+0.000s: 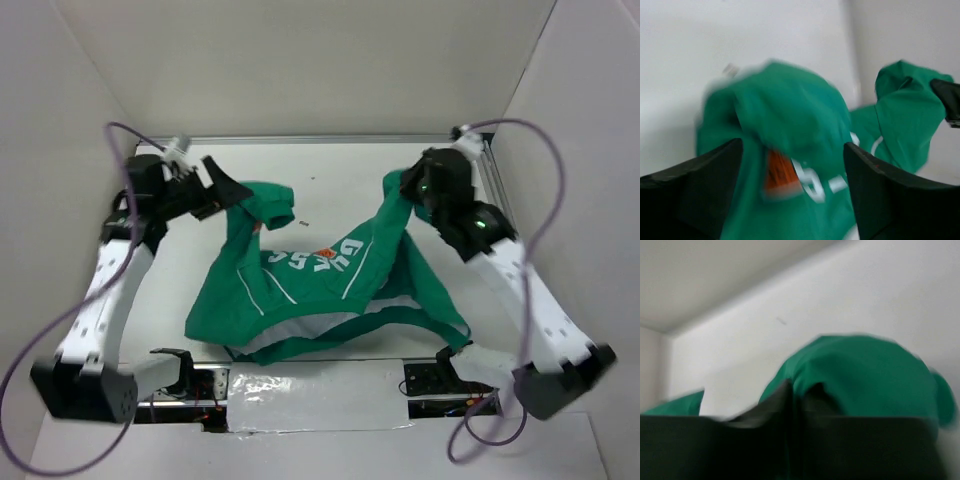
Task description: Zip up the jacket
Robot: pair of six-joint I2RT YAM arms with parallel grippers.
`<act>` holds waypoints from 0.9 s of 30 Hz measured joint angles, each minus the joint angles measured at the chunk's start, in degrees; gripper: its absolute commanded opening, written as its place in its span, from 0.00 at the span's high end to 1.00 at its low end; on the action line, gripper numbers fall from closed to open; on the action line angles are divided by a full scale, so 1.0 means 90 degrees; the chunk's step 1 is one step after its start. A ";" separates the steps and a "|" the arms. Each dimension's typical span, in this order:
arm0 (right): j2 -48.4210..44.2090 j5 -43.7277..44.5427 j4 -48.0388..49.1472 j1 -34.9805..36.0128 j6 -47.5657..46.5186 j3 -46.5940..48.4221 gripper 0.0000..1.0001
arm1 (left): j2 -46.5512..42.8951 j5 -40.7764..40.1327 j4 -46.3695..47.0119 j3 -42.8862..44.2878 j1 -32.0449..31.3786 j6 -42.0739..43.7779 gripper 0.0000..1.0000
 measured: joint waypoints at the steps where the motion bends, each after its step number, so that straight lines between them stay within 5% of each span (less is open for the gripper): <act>1: 0.0338 -0.0318 0.0119 -0.0270 0.0153 -0.0486 0.52 | 0.0478 -0.0090 -0.0083 -0.0180 -0.0049 0.0002 0.01; 4: 0.1396 -0.1035 0.0083 -0.0699 0.0260 -0.1452 0.22 | 0.1549 -0.0593 -0.0670 -0.0403 -0.0291 0.0017 0.01; 10: 0.1549 -0.1494 0.0075 -0.0605 0.0160 -0.1838 0.00 | 0.1355 -0.1666 -0.1231 -0.0474 -0.0996 -0.0141 0.01; 21: 0.0129 -0.2169 0.0328 0.0461 0.0318 -0.3747 0.00 | 0.0877 -0.2499 -0.2630 -0.2472 -0.2951 -0.1962 0.01; 27: -0.0058 -0.2994 0.0850 0.0702 0.0580 -0.4779 0.00 | 0.0860 -0.2599 -0.2698 -0.3038 -0.3385 -0.2531 0.01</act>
